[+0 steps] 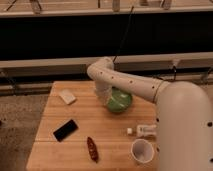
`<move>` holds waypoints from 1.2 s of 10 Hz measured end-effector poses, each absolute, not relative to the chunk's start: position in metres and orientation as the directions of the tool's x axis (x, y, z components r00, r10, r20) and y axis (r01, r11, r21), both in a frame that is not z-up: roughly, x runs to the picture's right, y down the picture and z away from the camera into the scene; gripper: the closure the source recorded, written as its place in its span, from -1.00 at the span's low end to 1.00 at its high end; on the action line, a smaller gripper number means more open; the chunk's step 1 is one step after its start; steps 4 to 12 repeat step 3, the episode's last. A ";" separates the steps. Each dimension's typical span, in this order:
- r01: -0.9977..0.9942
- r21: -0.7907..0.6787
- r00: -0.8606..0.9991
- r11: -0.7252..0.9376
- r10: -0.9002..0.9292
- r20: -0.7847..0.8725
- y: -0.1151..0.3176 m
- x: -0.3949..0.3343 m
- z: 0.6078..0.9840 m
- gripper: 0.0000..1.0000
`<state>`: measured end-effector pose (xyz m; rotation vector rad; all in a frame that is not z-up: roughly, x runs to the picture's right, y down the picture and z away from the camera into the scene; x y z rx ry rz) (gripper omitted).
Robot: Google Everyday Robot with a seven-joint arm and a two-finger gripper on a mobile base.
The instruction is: Push the ceramic bowl across the table
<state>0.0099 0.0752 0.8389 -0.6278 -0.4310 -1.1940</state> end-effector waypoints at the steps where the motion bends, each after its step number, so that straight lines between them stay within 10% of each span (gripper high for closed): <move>1: 0.943 -0.224 0.332 0.245 -0.717 0.613 0.071 0.014 0.839 0.97; 12: 0.928 -0.239 0.372 0.285 -0.705 0.604 0.067 0.032 0.853 0.97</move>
